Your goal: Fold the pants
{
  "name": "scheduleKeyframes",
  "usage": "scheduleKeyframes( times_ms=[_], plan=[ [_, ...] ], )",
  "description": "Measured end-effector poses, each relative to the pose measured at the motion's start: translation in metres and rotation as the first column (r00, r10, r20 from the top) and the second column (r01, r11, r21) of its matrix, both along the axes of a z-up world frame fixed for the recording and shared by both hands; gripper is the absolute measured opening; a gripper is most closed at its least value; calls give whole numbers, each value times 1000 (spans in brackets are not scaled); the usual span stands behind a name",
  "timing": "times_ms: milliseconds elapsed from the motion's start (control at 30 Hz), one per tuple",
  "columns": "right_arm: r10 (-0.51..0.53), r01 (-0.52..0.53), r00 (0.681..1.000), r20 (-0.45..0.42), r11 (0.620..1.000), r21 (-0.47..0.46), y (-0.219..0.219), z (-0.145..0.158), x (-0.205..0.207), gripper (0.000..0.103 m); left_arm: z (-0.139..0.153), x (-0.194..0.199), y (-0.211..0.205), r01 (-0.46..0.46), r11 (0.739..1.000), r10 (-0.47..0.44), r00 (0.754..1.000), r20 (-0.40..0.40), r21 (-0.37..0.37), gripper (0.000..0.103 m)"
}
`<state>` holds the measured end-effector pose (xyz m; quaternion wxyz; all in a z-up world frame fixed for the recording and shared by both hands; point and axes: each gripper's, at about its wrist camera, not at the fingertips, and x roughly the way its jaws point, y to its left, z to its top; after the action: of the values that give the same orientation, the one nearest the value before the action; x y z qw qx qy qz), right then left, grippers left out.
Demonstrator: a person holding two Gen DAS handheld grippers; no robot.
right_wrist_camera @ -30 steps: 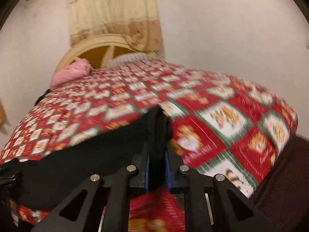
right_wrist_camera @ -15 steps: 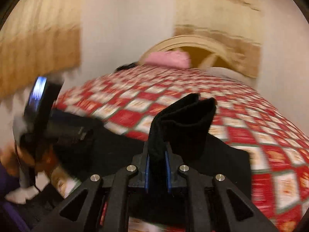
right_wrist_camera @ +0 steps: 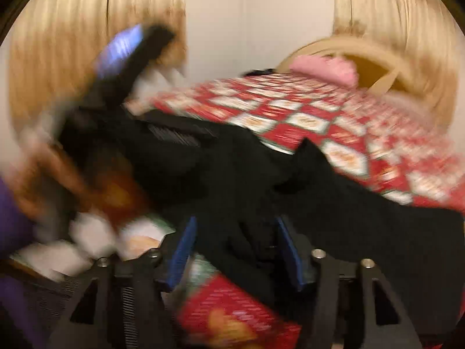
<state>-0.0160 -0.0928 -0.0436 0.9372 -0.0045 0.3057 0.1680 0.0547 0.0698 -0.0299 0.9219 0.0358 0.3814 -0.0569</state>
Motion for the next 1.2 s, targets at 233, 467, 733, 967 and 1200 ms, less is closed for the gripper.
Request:
scheduleKeyframes(
  times_ms=[233, 467, 733, 967, 1200],
  plan=[
    [-156, 154, 988, 1, 975, 162, -60, 34, 19, 2, 10, -8, -12, 59, 998, -59, 998, 33, 0, 103],
    [-165, 218, 951, -262, 958, 186, -60, -23, 115, 2, 20, -26, -39, 152, 986, -157, 984, 84, 63, 103],
    [-155, 225, 969, -191, 874, 431, -97, 0, 62, 2, 33, -29, -61, 236, 967, -247, 961, 122, 98, 103],
    [-136, 209, 968, -212, 905, 372, -55, -40, 22, 2, 29, 6, -105, 317, 948, -315, 948, 41, -38, 103],
    [-128, 202, 975, -184, 858, 473, -62, -36, -2, 2, -13, 20, -111, 258, 966, -257, 965, -56, 7, 103]
  ],
)
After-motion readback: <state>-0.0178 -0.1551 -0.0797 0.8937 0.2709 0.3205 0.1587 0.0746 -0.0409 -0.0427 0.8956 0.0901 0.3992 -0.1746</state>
